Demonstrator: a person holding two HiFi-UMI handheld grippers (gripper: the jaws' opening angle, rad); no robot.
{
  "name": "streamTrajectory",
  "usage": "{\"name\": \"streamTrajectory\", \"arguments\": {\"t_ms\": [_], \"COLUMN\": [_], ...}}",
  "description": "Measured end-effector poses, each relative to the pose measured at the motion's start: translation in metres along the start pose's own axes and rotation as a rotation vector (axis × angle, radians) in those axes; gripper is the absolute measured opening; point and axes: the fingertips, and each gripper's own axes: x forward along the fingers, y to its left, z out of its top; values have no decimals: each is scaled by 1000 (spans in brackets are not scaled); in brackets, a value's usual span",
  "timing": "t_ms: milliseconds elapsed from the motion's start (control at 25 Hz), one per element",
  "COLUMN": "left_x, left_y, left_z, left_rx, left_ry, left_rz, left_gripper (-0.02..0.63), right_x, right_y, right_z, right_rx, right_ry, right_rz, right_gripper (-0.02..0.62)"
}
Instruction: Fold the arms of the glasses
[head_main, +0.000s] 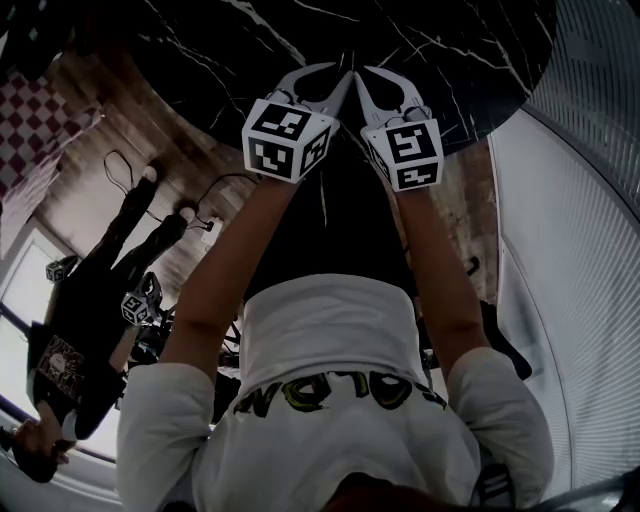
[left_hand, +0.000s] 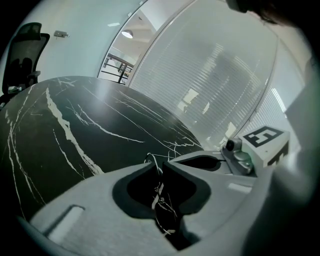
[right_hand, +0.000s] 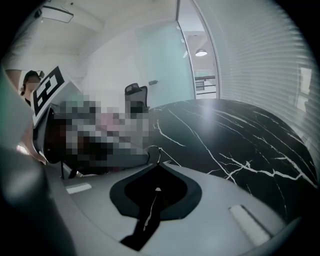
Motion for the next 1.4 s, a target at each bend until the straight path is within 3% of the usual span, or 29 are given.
{"name": "streamTrajectory", "arguments": {"t_ms": [400,680,800,1400], "left_x": [-2,-10,-10,-5], "left_y": [3,2,5,15], "left_z": [-1,8,8,4], "left_rx": [-12,-30,-37,-60], "left_ry": [-13,-67,-71,-91], "left_rz": [7,-1,5,40], "left_gripper": [44,46,45,10], "right_x": [-31,-56,-51,-28], "right_y": [0,-60,-83,-67], "right_z": [6,11,7,-25], "right_rx": [-13,-42,-39,-24], "right_ry": [3,18,32,96], "right_rz": [-27,-196,-227,-154], "right_gripper": [3,3,3,3]}}
